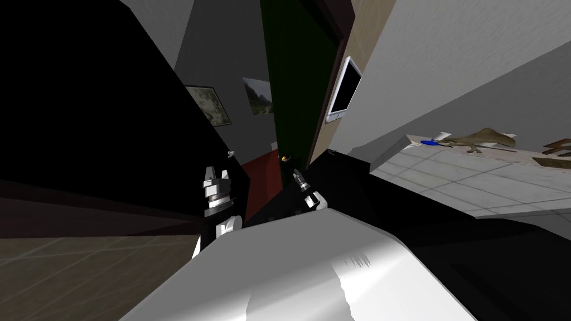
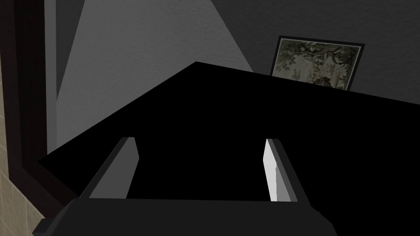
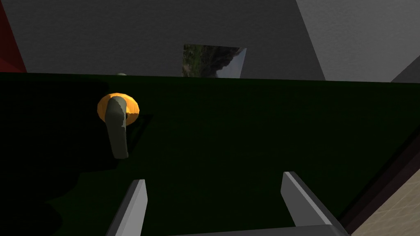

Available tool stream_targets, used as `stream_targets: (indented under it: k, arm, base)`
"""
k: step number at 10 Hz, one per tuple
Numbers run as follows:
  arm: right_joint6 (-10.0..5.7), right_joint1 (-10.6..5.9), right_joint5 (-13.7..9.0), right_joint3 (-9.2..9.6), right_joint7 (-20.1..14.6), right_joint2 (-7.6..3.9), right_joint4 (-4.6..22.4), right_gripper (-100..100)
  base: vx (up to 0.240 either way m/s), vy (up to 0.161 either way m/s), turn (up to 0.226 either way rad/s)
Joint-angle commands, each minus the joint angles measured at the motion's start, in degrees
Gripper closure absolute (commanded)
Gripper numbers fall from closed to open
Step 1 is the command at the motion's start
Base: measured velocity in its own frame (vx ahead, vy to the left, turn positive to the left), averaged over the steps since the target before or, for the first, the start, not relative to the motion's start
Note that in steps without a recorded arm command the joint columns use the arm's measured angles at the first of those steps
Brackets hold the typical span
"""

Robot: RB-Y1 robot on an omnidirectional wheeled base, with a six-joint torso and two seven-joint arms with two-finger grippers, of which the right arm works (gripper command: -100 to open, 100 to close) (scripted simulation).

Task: Push the door open

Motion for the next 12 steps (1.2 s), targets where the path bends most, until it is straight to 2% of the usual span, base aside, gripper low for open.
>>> stream_targets:
  k: [1,8,9,12]
  arm:
    - [-0.54,-0.9,0.41,0.14,-0.47,0.04,2.14,-100]
    - [-2.87,-4.66,1.96,0.55,-2.3,0.01,11.13,-100]
    - [-3.45,-5.6,2.35,0.66,-2.76,0.03,13.38,-100]
    - [-4.56,-7.4,3.09,0.86,-3.64,0.07,17.68,-100]
  base:
    - [0.07,-0.078,0.046]
    - [0.079,-0.069,0.04]
    - [0.092,-0.098,0.057]
    - [0.114,-0.099,0.052]
